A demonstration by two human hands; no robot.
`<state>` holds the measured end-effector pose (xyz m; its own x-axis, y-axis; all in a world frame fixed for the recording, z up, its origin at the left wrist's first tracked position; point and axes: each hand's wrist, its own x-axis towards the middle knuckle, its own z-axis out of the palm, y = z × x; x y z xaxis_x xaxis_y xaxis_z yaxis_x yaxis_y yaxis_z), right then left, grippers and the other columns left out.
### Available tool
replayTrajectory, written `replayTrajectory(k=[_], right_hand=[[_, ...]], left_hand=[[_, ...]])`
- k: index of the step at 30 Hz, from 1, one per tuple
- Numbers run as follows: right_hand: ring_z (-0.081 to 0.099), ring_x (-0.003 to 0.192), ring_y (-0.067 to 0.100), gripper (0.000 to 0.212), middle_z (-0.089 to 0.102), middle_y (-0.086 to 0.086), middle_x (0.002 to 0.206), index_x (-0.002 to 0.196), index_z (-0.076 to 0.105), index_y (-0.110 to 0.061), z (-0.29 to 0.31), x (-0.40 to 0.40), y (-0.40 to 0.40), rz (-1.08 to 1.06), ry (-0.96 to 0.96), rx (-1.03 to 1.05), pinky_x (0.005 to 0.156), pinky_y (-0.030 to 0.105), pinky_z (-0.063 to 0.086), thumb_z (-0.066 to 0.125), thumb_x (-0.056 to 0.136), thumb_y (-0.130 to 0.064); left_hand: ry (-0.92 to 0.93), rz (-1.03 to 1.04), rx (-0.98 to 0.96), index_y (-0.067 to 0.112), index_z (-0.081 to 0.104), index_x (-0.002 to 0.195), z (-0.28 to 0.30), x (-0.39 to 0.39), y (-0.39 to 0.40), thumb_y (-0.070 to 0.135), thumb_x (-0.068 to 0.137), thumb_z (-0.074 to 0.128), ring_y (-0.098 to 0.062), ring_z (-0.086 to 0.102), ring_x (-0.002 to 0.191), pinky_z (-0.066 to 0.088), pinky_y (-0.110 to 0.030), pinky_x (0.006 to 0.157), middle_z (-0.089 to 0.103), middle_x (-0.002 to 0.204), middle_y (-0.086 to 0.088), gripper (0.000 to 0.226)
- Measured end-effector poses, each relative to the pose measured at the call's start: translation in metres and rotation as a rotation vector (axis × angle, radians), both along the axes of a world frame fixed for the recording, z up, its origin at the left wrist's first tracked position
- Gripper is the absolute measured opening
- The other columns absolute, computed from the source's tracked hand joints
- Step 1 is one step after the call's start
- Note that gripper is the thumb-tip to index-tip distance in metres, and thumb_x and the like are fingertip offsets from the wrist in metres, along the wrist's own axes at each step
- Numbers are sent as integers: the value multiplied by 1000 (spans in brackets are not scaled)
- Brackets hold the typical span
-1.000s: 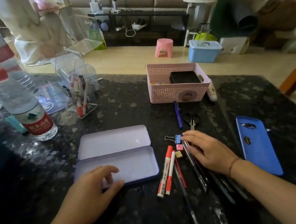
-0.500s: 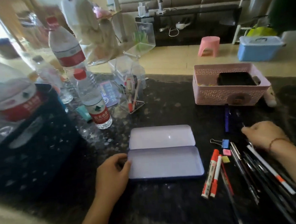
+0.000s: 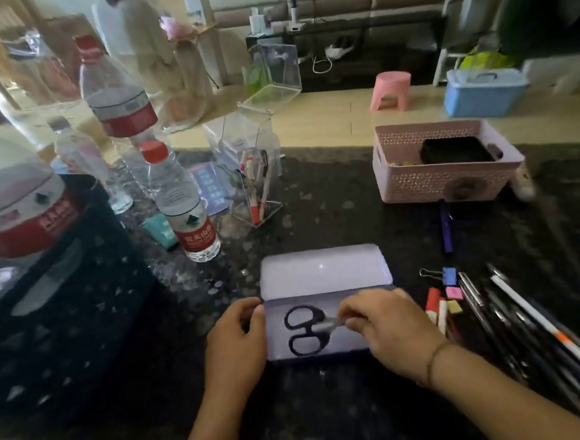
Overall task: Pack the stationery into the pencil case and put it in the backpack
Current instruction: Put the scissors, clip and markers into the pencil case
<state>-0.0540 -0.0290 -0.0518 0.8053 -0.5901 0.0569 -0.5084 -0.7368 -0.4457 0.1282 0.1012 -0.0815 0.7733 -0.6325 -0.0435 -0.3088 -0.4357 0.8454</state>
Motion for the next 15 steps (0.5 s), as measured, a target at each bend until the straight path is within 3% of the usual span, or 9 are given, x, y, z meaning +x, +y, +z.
replayTrajectory(k=[3, 6, 11, 15], right_hand=[[53, 104, 18, 20, 63, -8, 108, 108, 60, -32, -11, 12, 2, 26, 97, -69, 89, 35, 37, 49, 91, -31], [51, 103, 19, 17, 60, -6, 109, 102, 62, -29, -16, 21, 6, 68, 45, -41, 89, 37, 39, 55, 88, -29], [57, 95, 22, 10, 67, 3, 98, 88, 70, -12, -10, 20, 24, 1, -184, -23, 85, 38, 46, 65, 80, -10], [57, 88, 9, 7, 65, -8, 87, 86, 66, -20, 2, -26, 42, -237, -446, -130, 82, 27, 46, 64, 82, -14]], left_hand=[[-125, -67, 49, 39, 62, 92, -3, 1, -2, 41, 86, 58, -5, 63, 81, 52, -33, 70, 68, 89, 11, 8], [-199, -142, 115, 39, 58, 103, -2, 1, -2, 42, 79, 67, -10, 61, 84, 52, -35, 72, 62, 95, 11, 26], [-155, -246, 208, 33, 57, 110, 7, 10, -6, 44, 68, 76, -20, 64, 86, 53, -40, 76, 64, 100, 4, 48], [-129, -327, 300, 30, 57, 115, 12, 17, -12, 45, 64, 78, -23, 66, 78, 53, -39, 75, 64, 102, -1, 57]])
